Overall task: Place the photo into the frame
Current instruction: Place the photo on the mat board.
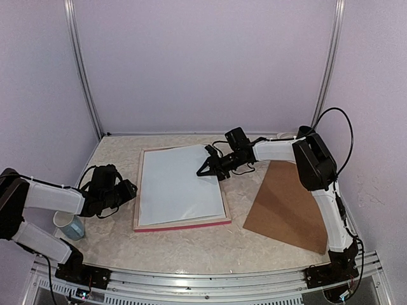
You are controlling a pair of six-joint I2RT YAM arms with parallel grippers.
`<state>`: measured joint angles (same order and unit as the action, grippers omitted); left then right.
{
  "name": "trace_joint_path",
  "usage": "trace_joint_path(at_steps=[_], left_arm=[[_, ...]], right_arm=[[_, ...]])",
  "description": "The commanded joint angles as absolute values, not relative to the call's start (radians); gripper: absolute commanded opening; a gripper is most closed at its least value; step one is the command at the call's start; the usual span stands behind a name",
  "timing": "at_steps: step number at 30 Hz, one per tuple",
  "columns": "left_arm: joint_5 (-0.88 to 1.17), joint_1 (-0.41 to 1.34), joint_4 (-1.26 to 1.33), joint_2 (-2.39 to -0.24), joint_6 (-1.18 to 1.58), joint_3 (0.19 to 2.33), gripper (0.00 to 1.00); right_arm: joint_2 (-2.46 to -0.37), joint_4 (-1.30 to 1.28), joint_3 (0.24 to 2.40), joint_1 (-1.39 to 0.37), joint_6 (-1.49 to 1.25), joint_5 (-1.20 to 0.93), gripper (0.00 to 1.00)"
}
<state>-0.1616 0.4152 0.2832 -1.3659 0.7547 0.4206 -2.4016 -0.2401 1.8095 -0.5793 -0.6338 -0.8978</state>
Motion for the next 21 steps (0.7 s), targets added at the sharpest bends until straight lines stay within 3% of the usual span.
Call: trace_joint_path(at_steps=[1,9,21], left_arm=[[-0.151,0.407,0.299,-1.376,0.753,0.42,0.52],[-0.151,0.407,0.302,-1.369,0.758,0.415,0.52],[-0.15,0.407,0.301,-1.355,0.762,0.409,0.53]], right_arm=[[-2.397,-0.348,1.857,-0.576,-0.578,-0.832,0.47],[-2.359,-0.491,1.906,-0.578,-0.506,-0.668,0.61],[-2.328,-0.564,1.941,-0.577,-0.47,-0.56,0.67]])
